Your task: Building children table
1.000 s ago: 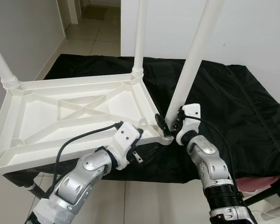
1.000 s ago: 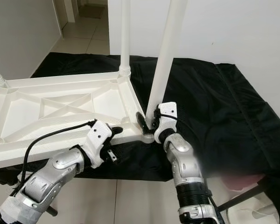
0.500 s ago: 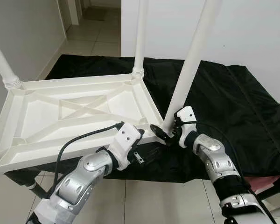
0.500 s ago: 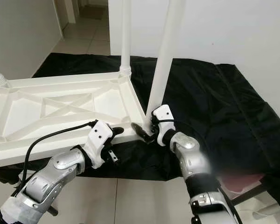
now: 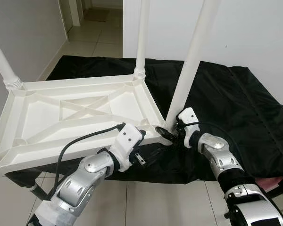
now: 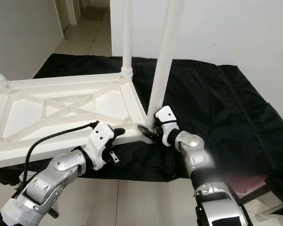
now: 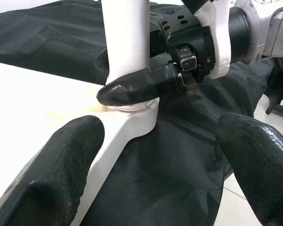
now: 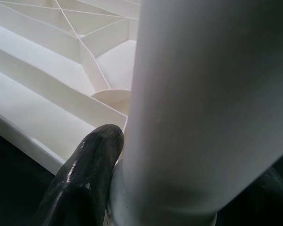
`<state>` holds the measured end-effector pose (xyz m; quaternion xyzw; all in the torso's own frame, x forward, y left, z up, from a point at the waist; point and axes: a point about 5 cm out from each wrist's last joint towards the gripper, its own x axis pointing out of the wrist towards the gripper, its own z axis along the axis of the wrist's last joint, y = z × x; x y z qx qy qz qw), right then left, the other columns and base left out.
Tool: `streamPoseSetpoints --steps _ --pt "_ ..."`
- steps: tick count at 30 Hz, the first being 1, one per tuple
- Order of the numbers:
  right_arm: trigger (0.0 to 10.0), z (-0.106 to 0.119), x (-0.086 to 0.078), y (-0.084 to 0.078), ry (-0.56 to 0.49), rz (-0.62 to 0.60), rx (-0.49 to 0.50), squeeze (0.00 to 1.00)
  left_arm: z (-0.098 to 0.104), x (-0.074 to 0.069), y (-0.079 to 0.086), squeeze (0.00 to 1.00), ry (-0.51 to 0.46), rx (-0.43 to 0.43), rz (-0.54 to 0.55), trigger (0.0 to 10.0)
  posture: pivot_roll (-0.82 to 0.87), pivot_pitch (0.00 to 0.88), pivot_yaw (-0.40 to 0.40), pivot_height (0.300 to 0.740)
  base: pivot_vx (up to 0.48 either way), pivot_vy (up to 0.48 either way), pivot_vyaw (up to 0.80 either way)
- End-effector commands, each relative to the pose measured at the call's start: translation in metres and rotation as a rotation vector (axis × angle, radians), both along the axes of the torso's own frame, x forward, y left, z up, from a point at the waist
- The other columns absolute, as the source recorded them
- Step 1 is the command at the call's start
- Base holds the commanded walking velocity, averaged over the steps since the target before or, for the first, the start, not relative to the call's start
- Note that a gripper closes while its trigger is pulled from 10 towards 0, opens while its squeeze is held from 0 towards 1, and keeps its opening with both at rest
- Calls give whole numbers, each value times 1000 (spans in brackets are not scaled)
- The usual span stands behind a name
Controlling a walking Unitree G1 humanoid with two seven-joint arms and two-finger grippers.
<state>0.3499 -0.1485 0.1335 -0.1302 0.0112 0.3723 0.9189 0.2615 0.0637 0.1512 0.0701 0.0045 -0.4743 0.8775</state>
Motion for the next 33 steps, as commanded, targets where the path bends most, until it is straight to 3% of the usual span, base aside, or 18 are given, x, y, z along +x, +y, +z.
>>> streamPoseSetpoints --steps 1,7,8,9,10,20,23,29,32,33 --pt "0 -2 0 -1 7 8 -20 0 0 -1 -1 0 -2 16 -57 10000 37 10 -43 740 0 0 0" --pt "0 -5 1 -4 10 -10 -12 0 1 -2 -1 0 2 13 -54 10000 36 25 -40 740 0 0 0" --pt "8235 -6 0 -5 13 -15 -6 0 1 -2 -1 0 3 13 -54 10000 36 25 -40 740 0 0 0" --pt "8235 -6 0 -5 13 -15 -6 0 1 -2 -1 0 3 13 -54 10000 36 25 -40 740 0 0 0" --pt "10000 -7 0 -5 20 -36 20 0 0 -2 -1 0 4 13 -53 10000 36 29 -39 740 0 0 0" --pt "10000 -8 -6 13 2 -202 156 0 -1 -4 1 0 9 20 -50 10000 36 38 -37 740 0 0 0" --pt "10000 -7 -8 16 39 -367 251 0 -2 -4 1 0 13 20 -53 10000 33 41 -36 740 0 0 0" --pt "10000 -9 -14 17 36 -540 269 0 -2 -5 1 0 16 20 -56 10000 29 42 -31 740 0 0 0" --pt "10000 -16 -28 23 60 -764 309 0 -3 -4 -1 0 17 21 -61 10000 25 43 -30 740 0 0 0" --pt "10000 -16 -28 23 60 -764 309 0 -3 -4 -1 0 17 21 -61 10000 25 43 -30 740 0 0 0"
